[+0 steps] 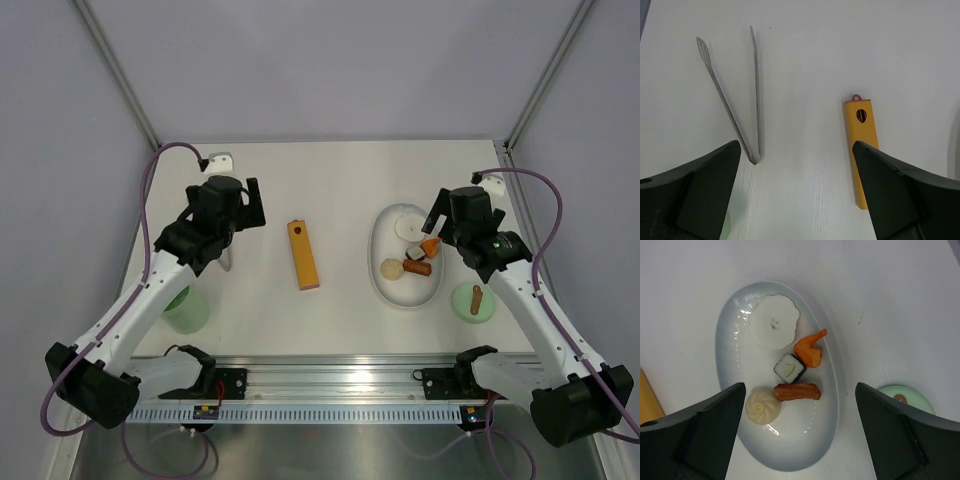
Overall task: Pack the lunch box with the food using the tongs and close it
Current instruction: Pick up the clamp at the center of the board.
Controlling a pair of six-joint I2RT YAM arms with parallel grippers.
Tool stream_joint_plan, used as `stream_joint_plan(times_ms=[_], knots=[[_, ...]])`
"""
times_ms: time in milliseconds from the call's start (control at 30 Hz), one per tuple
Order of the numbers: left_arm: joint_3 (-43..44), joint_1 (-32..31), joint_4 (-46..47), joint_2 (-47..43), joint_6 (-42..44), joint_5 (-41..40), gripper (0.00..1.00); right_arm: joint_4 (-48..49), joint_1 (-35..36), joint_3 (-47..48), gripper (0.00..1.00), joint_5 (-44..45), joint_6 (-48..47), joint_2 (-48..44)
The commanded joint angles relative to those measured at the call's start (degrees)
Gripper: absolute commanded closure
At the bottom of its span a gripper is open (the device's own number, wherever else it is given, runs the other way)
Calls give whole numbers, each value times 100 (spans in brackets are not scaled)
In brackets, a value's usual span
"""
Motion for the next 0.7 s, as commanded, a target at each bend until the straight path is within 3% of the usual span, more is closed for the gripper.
stream_joint_plan(times_ms=[0,133,333,667], knots=[[323,-11,-63,99,-140,88,1,-78,-7,-32,1,143,119,-147],[437,6,-527,327,-359,-420,1,-113,1,-85,1,46,128,-270],[1184,304,-1345,1380,-711,-308,1,10,-7,-216,1,-138,128,-437],[1545,1639,-1276,2655,-948,807,1,45,-16,-322,0,-428,198,-551]])
